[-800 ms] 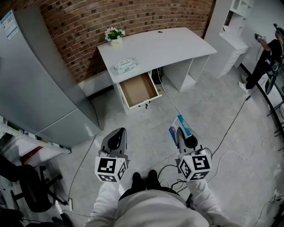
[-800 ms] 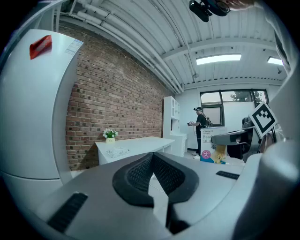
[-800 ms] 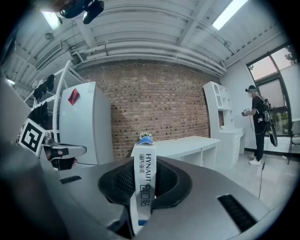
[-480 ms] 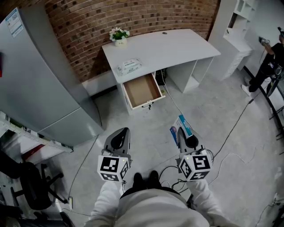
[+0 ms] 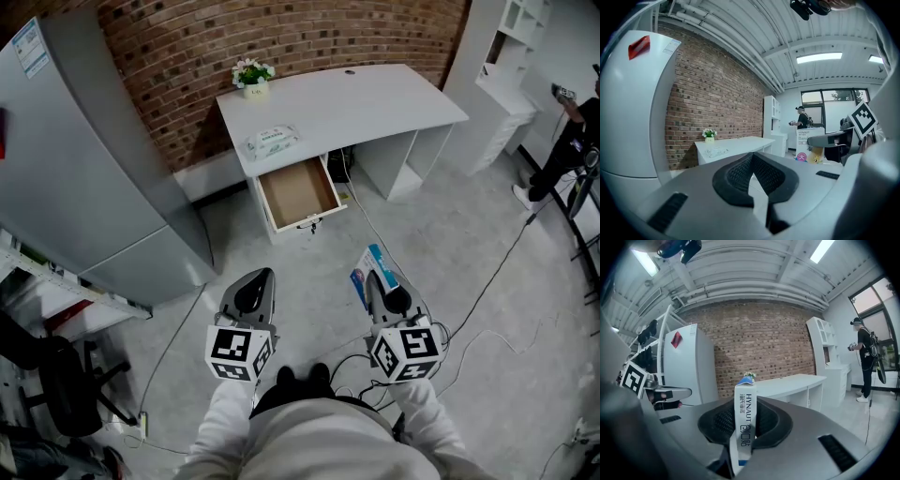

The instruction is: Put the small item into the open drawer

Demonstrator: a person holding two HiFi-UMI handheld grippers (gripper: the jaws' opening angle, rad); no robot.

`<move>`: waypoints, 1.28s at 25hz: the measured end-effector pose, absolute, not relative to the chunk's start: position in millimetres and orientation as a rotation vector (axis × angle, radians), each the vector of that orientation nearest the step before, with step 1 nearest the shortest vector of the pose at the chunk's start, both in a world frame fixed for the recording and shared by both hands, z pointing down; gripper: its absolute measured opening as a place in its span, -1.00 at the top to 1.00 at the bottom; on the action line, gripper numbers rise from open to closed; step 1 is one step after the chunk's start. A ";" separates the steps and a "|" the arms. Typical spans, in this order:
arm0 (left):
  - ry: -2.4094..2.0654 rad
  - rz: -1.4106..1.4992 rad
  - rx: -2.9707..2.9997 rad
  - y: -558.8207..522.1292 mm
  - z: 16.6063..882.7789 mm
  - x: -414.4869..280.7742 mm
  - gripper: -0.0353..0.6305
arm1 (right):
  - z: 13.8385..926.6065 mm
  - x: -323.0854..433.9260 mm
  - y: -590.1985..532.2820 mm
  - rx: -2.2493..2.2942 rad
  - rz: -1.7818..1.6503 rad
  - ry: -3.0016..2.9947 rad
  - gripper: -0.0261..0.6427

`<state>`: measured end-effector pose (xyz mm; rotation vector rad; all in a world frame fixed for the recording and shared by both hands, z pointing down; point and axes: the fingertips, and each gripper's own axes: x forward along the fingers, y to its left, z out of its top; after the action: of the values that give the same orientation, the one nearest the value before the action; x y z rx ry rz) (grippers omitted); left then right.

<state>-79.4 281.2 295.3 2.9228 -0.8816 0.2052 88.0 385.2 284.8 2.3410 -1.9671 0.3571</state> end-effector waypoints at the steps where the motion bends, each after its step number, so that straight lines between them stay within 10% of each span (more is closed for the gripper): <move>1: -0.886 0.202 2.921 282.7 295.3 -77.0 0.84 | 284.8 89.5 384.7 2.338 0.355 -1.975 0.68; 32: -0.889 0.280 2.867 94.8 337.9 -36.2 0.84 | 318.7 125.9 187.8 2.289 0.448 -1.986 0.68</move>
<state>-36.2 94.8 337.9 2.8674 -0.8892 0.2798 125.9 187.8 318.7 2.2889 -1.9855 0.4475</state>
